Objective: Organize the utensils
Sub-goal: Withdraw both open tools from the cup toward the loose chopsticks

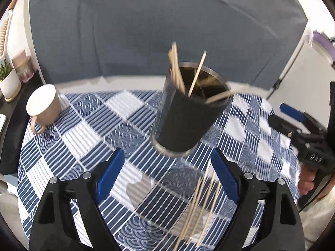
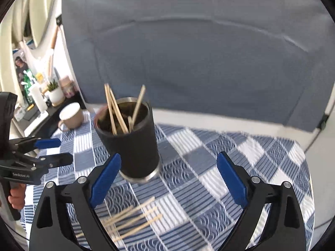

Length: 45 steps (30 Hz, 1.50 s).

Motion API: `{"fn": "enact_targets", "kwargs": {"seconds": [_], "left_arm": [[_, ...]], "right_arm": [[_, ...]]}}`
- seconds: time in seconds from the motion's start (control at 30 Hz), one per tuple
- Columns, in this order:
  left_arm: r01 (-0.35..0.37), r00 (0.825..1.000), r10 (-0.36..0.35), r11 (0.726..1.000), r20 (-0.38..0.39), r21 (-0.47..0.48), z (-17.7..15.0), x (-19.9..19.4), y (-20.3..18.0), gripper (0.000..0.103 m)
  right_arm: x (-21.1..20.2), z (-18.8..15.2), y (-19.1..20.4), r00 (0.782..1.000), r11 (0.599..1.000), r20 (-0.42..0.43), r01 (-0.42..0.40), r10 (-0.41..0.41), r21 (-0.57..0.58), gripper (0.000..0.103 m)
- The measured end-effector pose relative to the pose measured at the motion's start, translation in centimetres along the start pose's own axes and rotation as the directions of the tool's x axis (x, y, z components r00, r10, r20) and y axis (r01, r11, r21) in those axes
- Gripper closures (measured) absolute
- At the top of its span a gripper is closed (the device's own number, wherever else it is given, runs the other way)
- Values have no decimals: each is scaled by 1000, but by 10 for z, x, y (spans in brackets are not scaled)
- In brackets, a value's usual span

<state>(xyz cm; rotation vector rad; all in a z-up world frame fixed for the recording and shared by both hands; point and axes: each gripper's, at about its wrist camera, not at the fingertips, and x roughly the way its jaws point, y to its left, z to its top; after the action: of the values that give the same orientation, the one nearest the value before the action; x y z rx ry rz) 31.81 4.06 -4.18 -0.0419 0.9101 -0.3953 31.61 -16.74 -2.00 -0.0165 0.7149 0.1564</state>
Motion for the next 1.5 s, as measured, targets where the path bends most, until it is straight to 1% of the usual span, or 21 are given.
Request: {"fn": "enact_targets", "kwargs": {"seconds": [0.1, 0.13, 0.2, 0.23, 0.33, 0.47, 0.6, 0.77, 0.83, 0.9, 0.93, 1.13, 1.23, 1.27, 1.3, 1.37, 1.43, 1.5], "left_arm": [[1, 998, 1, 1000, -57, 30, -17, 13, 3, 15], [7, 996, -4, 999, -90, 39, -25, 20, 5, 15], [14, 991, -6, 998, -130, 53, -35, 29, 7, 14], [19, 989, -9, 998, -151, 63, -40, 34, 8, 14], [75, 975, -51, 992, -217, 103, -54, 47, 8, 14], [76, 961, -26, 982, -276, 173, -68, 63, 6, 14], [102, 949, -35, 974, -314, 200, -78, 76, 6, 14], [132, 940, -48, 964, -339, 230, -81, 87, 3, 14], [134, 938, -37, 955, -344, 263, -82, 92, -1, 14], [147, 935, -41, 949, -352, 279, -81, 97, -5, 14], [146, 937, -37, 945, -347, 294, -80, 98, -7, 14], [167, 934, -33, 921, -355, 353, -74, 108, -19, 13], [156, 939, -14, 909, -345, 388, -74, 112, -24, 13], [147, 942, -3, 903, -336, 404, -75, 114, -26, 12], [150, 942, -6, 903, -337, 403, -75, 114, -26, 9], [149, 942, -6, 905, -336, 400, -75, 116, -26, 8], [148, 942, -5, 903, -336, 403, -75, 116, -26, 6], [145, 942, -1, 904, -336, 403, -75, 117, -26, 5]], "right_arm": [[6, -18, 0, 998, 1000, -66, 21, -20, 12, 14], [9, -26, 0, 995, 999, -91, 32, -30, 20, 14], [15, -40, 0, 990, 998, -137, 47, -41, 39, 14], [18, -47, 0, 986, 997, -163, 51, -43, 49, 14], [29, -66, -1, 970, 994, -238, 71, -48, 89, 14], [39, -90, -1, 950, 985, -308, 98, -50, 144, 14], [48, -107, 5, 929, 978, -365, 127, -60, 163, 14], [56, -122, 14, 909, 978, -409, 147, -75, 148, 14], [60, -125, 18, 903, 977, -423, 156, -81, 145, 14], [64, -128, 21, 896, 977, -435, 162, -86, 141, 14], [66, -130, 23, 893, 976, -440, 166, -89, 141, 14], [77, -133, 28, 881, 973, -461, 187, -106, 134, 14], [82, -134, 29, 874, 971, -472, 198, -113, 135, 14], [84, -135, 29, 870, 969, -479, 207, -120, 133, 14], [86, -136, 28, 864, 968, -487, 214, -125, 132, 14], [89, -138, 27, 856, 965, -502, 223, -127, 136, 13], [90, -139, 24, 856, 960, -504, 227, -117, 162, 12], [90, -139, 21, 854, 954, -506, 244, -125, 177, 10]]}}
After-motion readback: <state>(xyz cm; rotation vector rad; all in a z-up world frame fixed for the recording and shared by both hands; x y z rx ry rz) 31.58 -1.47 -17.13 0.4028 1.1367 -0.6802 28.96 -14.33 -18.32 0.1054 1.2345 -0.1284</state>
